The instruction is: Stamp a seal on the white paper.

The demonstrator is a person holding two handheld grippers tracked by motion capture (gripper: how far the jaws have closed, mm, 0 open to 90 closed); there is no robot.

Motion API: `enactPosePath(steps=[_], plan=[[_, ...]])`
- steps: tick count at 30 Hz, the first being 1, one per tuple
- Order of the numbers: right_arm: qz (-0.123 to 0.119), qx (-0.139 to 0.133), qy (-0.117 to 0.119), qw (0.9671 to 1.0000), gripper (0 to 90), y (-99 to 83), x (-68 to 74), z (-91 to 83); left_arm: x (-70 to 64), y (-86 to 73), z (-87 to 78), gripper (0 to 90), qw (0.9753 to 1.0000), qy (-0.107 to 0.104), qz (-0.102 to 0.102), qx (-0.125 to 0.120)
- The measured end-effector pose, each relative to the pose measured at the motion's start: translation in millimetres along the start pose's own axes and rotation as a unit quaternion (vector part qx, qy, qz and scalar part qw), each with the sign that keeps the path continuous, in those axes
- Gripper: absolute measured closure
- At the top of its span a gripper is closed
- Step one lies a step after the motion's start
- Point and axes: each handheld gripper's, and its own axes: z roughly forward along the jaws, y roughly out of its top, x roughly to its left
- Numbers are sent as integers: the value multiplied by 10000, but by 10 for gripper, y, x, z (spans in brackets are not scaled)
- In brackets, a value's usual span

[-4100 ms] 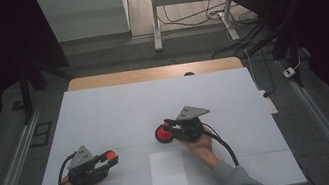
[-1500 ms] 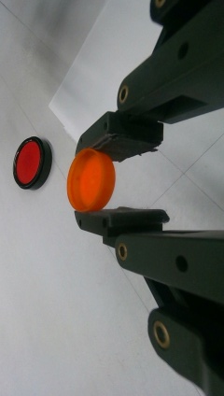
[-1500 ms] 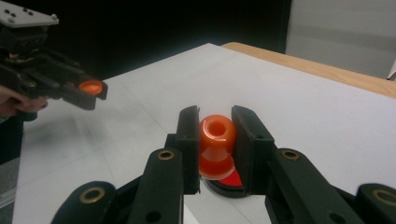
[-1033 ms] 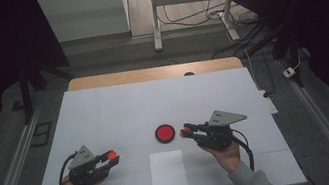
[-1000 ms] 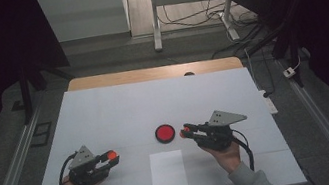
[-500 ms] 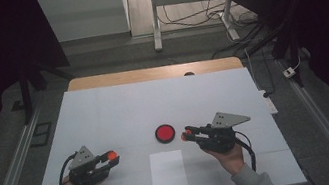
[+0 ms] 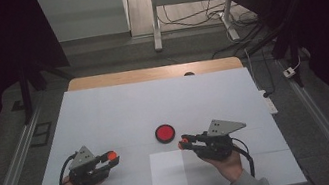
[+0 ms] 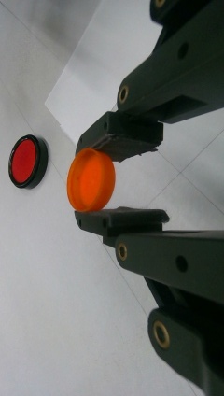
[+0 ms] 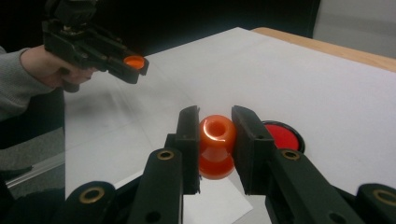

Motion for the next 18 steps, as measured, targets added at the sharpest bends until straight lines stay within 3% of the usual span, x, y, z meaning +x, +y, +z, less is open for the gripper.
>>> enactPosePath(steps=[18], plan=[[-31,209,171,9996,720,-89,98,105,2,-6,7,649,10000,-1,2,17]])
